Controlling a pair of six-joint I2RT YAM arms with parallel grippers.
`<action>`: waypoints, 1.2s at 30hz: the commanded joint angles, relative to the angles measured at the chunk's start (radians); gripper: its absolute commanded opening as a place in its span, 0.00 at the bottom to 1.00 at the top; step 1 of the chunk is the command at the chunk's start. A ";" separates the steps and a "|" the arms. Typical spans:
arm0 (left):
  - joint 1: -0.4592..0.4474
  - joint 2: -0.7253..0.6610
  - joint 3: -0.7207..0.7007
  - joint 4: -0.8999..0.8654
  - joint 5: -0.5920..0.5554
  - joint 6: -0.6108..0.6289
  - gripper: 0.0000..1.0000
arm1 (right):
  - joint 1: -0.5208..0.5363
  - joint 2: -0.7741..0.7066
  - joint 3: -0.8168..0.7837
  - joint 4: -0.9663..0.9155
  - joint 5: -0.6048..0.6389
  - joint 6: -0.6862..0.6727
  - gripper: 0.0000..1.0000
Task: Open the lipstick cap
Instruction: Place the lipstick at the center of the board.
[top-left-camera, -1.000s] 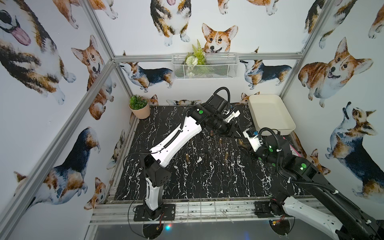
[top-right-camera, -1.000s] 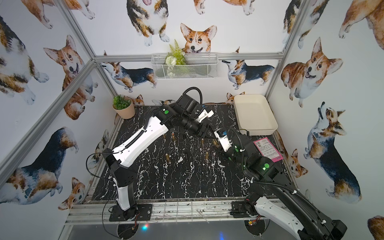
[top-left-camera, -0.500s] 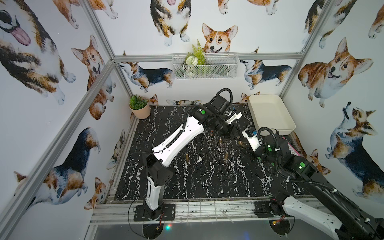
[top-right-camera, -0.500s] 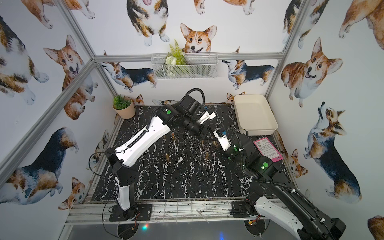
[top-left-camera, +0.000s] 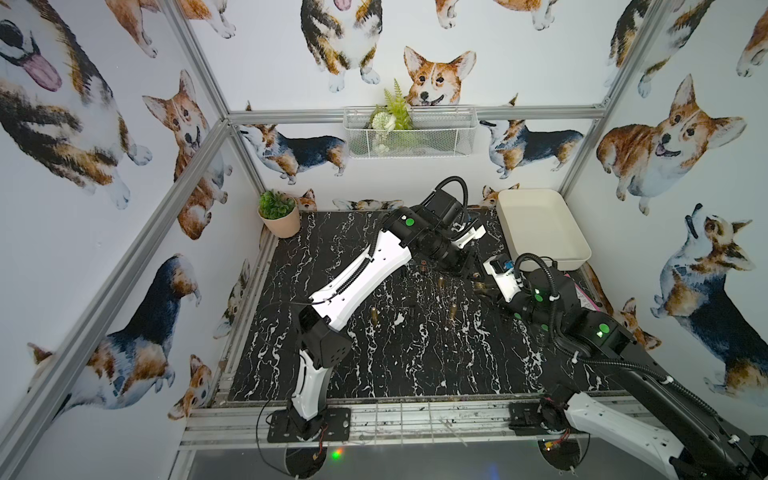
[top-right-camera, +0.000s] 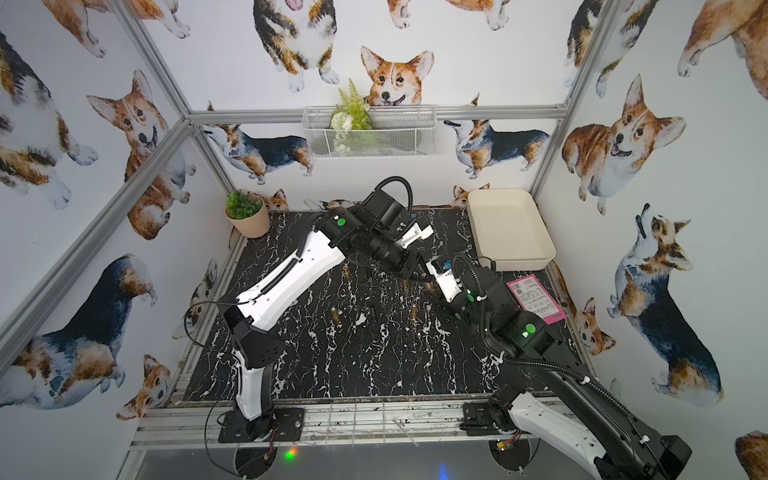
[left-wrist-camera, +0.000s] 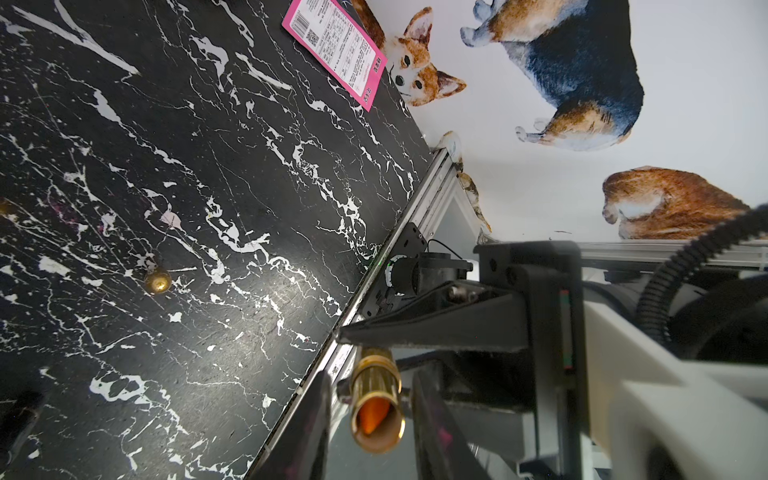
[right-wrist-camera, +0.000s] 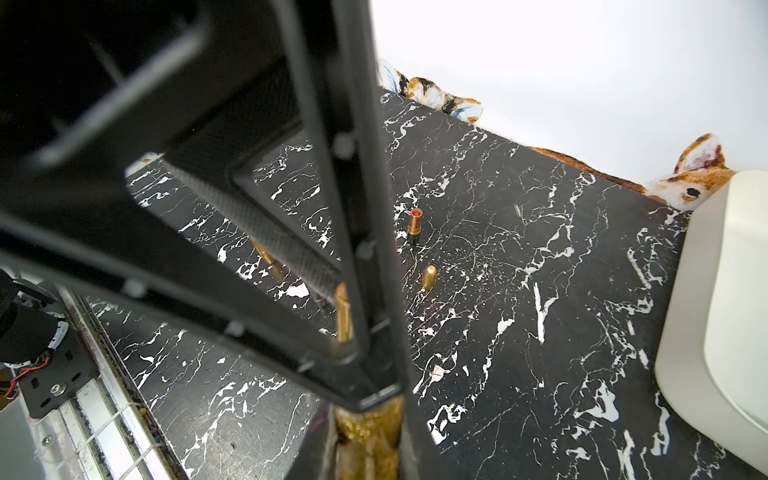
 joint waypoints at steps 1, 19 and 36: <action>0.000 0.009 0.017 -0.035 -0.001 0.022 0.31 | -0.001 0.002 0.006 0.040 -0.014 0.003 0.00; 0.000 0.017 0.048 -0.057 -0.003 0.032 0.18 | 0.000 0.008 0.010 0.037 -0.016 0.003 0.00; 0.007 0.021 0.081 -0.051 -0.054 0.011 0.16 | -0.001 -0.019 0.018 0.007 0.034 0.015 0.46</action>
